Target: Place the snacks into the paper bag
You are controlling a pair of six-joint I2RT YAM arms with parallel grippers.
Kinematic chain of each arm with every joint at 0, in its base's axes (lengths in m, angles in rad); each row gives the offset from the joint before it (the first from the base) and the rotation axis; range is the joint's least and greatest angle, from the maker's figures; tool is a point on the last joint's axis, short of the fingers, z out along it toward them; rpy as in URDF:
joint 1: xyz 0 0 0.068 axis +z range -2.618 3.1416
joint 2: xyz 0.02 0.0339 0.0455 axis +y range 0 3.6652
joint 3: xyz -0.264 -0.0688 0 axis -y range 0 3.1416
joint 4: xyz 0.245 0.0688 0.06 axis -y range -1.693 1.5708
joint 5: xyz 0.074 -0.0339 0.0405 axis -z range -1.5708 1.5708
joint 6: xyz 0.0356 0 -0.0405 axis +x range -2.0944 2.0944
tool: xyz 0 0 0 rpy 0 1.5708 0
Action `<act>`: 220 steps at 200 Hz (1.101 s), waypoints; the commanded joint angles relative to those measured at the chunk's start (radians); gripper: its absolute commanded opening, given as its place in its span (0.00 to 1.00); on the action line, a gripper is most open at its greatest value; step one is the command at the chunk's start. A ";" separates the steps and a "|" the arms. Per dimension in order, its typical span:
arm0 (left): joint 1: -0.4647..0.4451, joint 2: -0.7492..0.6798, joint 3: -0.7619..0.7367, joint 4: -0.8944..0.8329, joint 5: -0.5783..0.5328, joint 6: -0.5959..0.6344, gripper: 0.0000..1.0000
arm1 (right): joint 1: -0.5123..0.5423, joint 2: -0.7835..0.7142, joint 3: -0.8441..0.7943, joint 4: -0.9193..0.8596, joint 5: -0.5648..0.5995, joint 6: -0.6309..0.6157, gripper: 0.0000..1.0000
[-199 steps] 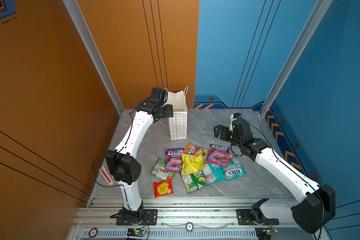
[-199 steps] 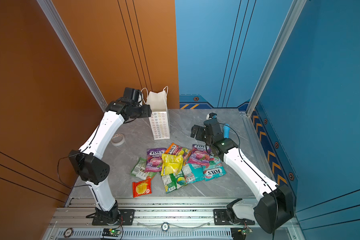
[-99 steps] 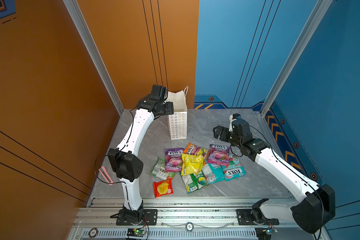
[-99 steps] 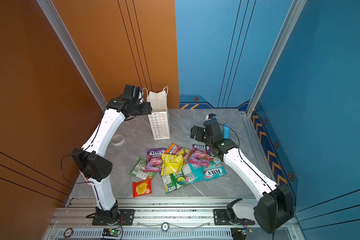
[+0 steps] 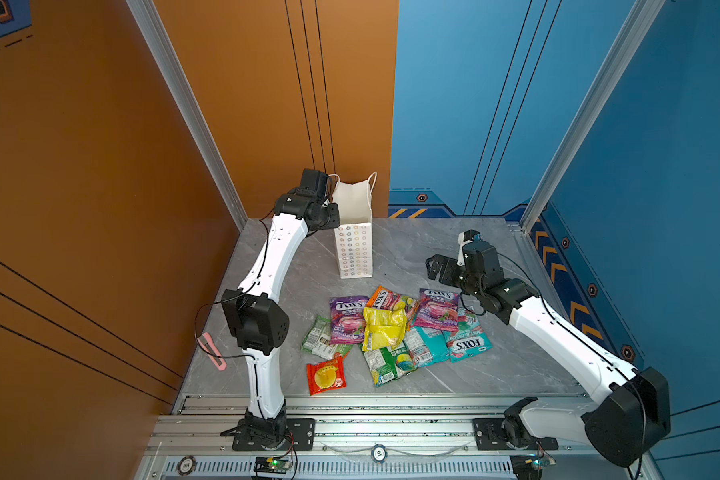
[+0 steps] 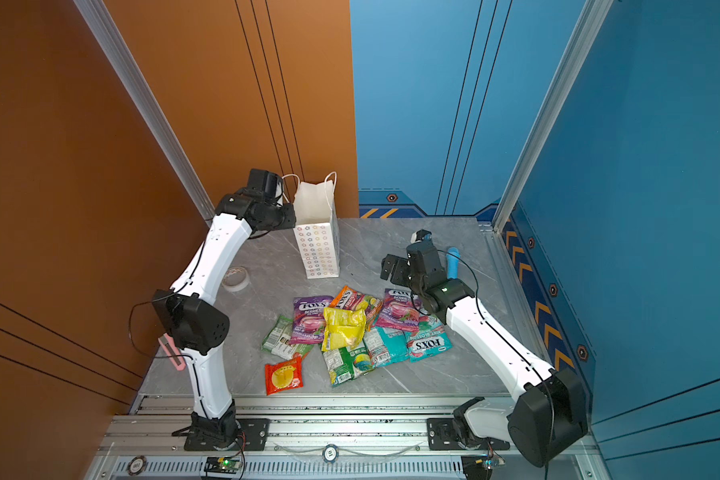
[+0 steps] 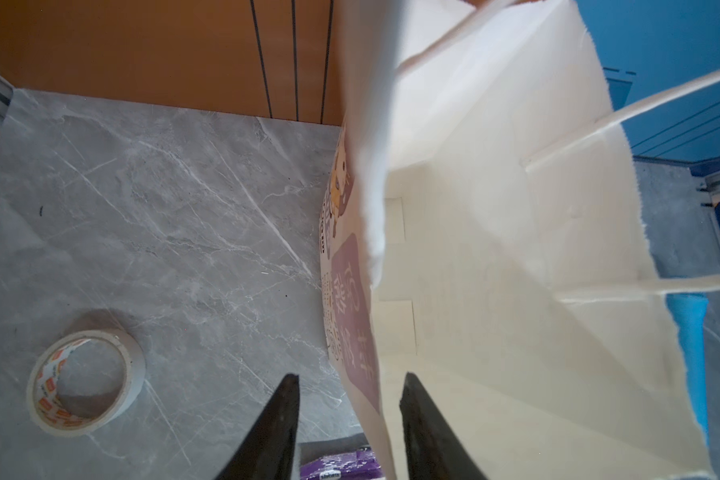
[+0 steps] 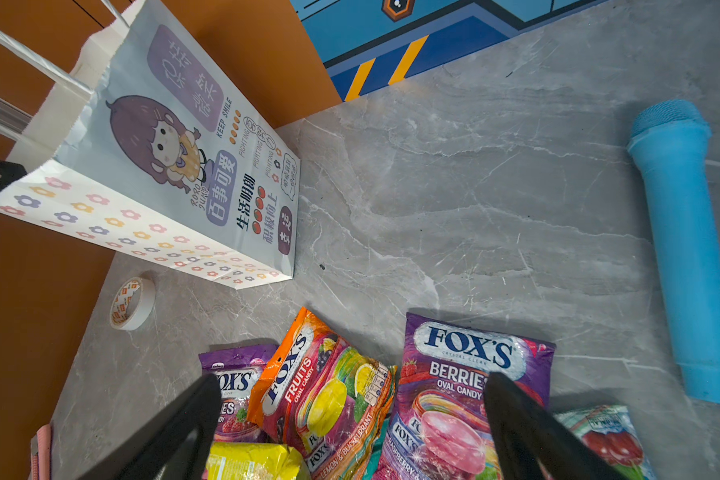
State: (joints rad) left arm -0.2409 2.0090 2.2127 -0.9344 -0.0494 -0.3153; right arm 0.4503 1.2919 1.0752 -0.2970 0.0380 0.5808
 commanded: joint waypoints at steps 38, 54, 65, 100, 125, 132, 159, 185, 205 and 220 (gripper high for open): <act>0.011 -0.019 0.031 -0.046 0.001 0.028 0.15 | -0.007 -0.019 -0.015 -0.013 -0.017 0.008 1.00; 0.015 -0.041 0.008 -0.045 0.012 0.034 0.11 | -0.007 -0.015 -0.015 -0.009 -0.025 0.010 1.00; 0.018 -0.058 -0.010 -0.046 0.018 0.041 0.09 | -0.005 -0.009 -0.013 -0.008 -0.033 0.011 1.00; 0.033 -0.118 -0.071 -0.045 0.057 0.061 0.04 | 0.005 0.013 -0.005 -0.019 -0.053 0.017 1.00; 0.053 -0.158 -0.112 -0.044 0.108 0.068 0.03 | 0.009 0.021 -0.019 -0.030 -0.094 0.041 0.97; 0.056 -0.168 -0.123 -0.044 0.115 0.071 0.02 | 0.012 0.022 -0.026 -0.035 -0.105 0.046 0.96; 0.068 -0.213 -0.180 -0.043 0.143 0.073 0.02 | 0.016 0.024 -0.055 -0.058 -0.163 0.069 0.91; 0.079 -0.265 -0.261 -0.043 0.166 0.073 0.02 | -0.010 0.007 -0.109 -0.085 -0.204 0.094 0.80; 0.093 -0.302 -0.317 -0.043 0.198 0.074 0.01 | -0.072 -0.020 -0.171 -0.084 -0.268 0.113 0.73; 0.107 -0.327 -0.342 -0.042 0.220 0.076 0.01 | -0.126 -0.045 -0.213 -0.075 -0.306 0.124 0.71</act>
State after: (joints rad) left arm -0.1570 1.7378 1.9144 -0.9627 0.1055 -0.2535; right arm 0.3969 1.2968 0.9253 -0.3347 -0.1822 0.6682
